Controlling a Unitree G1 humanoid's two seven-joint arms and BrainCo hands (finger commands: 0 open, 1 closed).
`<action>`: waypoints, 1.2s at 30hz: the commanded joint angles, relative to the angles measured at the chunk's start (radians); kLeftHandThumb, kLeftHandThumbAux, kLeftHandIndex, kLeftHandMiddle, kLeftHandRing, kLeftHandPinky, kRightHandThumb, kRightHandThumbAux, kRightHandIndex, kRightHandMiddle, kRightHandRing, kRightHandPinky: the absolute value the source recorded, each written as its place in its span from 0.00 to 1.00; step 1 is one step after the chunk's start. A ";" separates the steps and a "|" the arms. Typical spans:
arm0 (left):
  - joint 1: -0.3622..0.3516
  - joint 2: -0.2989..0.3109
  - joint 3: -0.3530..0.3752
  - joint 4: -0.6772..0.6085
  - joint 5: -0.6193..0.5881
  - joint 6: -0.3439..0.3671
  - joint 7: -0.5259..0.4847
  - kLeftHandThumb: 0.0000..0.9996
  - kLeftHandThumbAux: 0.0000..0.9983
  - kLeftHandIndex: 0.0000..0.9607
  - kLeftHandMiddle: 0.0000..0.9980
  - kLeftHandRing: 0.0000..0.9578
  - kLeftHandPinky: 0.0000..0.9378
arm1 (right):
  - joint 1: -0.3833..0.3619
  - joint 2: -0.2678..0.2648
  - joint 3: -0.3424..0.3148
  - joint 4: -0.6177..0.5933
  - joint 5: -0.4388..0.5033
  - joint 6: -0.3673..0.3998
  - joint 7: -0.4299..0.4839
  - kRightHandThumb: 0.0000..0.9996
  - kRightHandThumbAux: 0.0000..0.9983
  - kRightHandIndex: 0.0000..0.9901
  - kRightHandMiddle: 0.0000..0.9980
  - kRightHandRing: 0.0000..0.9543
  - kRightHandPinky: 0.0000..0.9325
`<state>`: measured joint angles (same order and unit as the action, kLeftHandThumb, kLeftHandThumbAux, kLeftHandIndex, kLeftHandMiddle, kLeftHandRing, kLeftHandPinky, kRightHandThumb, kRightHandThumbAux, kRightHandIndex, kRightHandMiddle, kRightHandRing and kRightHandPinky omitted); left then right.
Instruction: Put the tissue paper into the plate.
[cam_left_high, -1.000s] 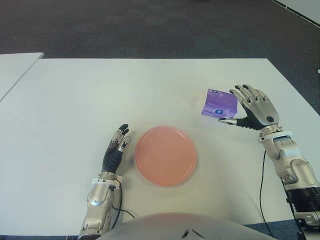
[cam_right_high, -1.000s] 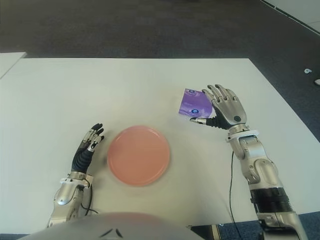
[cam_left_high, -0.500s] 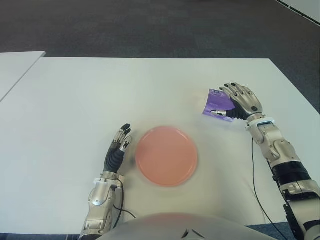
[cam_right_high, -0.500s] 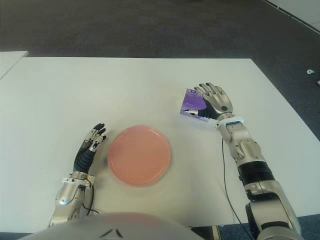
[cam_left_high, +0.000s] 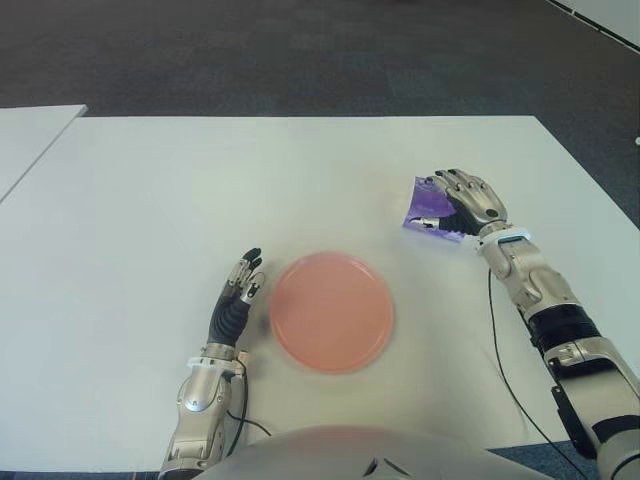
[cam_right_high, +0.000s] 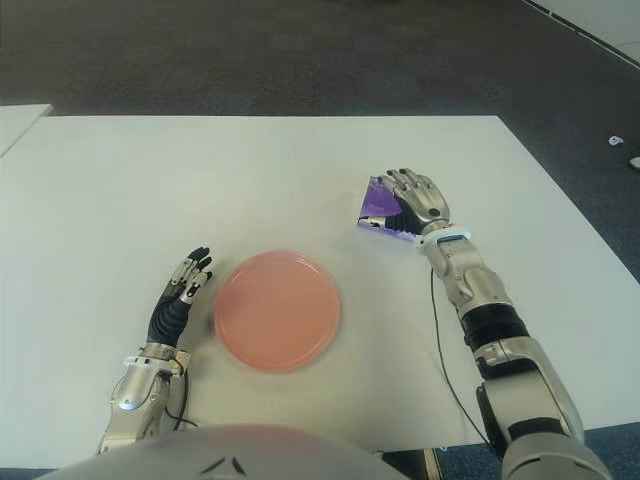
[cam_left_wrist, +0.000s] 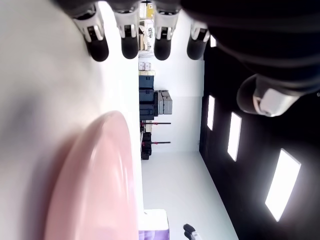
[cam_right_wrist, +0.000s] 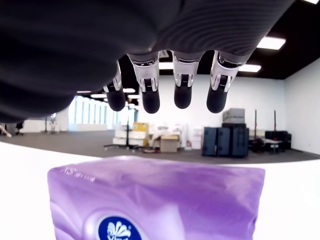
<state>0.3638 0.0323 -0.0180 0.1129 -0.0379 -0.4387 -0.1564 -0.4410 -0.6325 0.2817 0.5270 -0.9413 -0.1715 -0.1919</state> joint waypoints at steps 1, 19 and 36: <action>0.009 0.004 -0.003 0.019 0.011 0.019 0.008 0.00 0.33 0.00 0.00 0.00 0.00 | -0.029 0.016 0.024 0.042 0.020 0.002 -0.011 0.22 0.16 0.00 0.00 0.00 0.00; 0.007 0.009 -0.001 0.020 0.026 0.009 0.014 0.00 0.34 0.00 0.00 0.00 0.00 | -0.142 0.049 0.084 0.265 0.063 -0.048 -0.072 0.23 0.18 0.00 0.00 0.00 0.00; 0.010 0.018 0.008 0.019 0.022 0.013 0.013 0.00 0.35 0.00 0.00 0.00 0.00 | -0.191 0.070 0.117 0.417 0.097 -0.087 -0.140 0.23 0.19 0.00 0.00 0.00 0.00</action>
<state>0.3641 0.0439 -0.0145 0.1162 -0.0194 -0.4469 -0.1520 -0.6141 -0.5723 0.3859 0.9175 -0.8594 -0.2476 -0.3223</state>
